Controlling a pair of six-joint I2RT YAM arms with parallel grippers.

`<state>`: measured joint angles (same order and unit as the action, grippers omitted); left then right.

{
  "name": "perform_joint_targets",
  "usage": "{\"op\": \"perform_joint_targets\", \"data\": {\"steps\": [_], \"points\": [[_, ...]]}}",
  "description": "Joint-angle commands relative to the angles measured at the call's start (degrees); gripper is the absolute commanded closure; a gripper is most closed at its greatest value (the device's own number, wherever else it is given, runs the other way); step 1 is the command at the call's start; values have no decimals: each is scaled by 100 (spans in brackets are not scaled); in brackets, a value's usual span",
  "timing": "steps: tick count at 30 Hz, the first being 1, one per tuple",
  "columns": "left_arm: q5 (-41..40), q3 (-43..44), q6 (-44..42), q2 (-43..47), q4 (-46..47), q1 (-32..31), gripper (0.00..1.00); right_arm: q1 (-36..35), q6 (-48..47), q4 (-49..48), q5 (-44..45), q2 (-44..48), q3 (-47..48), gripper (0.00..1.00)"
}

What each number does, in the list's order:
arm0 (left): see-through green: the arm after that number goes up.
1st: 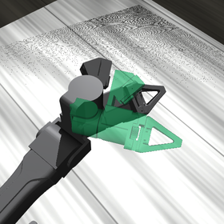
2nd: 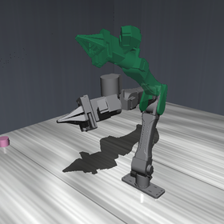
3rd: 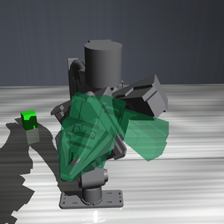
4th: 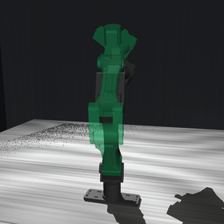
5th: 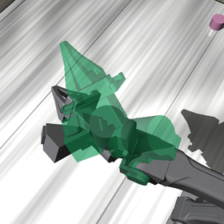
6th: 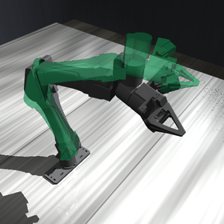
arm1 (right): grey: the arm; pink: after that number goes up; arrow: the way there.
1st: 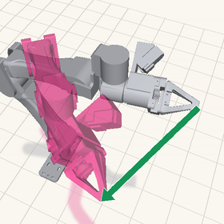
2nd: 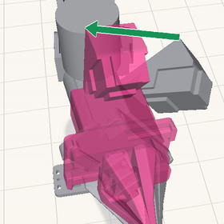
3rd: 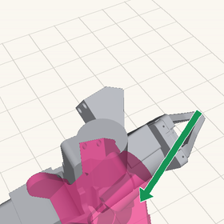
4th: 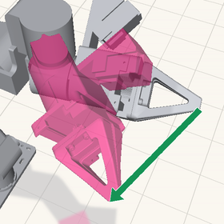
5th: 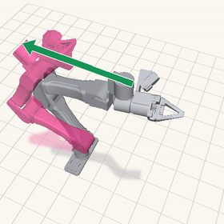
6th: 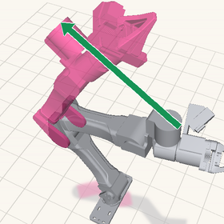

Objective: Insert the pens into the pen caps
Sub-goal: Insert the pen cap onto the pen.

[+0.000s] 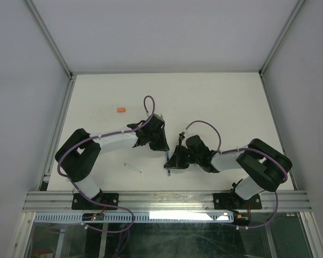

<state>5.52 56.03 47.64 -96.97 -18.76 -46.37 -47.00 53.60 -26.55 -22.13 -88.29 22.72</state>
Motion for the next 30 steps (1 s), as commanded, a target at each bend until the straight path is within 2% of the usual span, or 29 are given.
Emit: {"op": "perform_joint_targets", "data": {"steps": [1,7,11,19,24,30], "points": [[418,-87,177,513,-49,-70,96,79,-557,-124,1090,238,151,100],[336,54,111,984,-47,-69,93,89,-980,666,1474,1169,563,100],[131,247,-48,1390,-48,-68,84,108,-1434,1324,1763,1656,1075,100],[-311,791,-512,2198,-40,-65,59,210,-1757,2107,1880,1784,1988,100],[-685,940,-867,2800,47,-44,52,245,-1995,2407,2132,1964,2256,100],[-1075,997,-1115,3239,192,183,48,271,-2484,2482,2097,2347,2246,100]]}}
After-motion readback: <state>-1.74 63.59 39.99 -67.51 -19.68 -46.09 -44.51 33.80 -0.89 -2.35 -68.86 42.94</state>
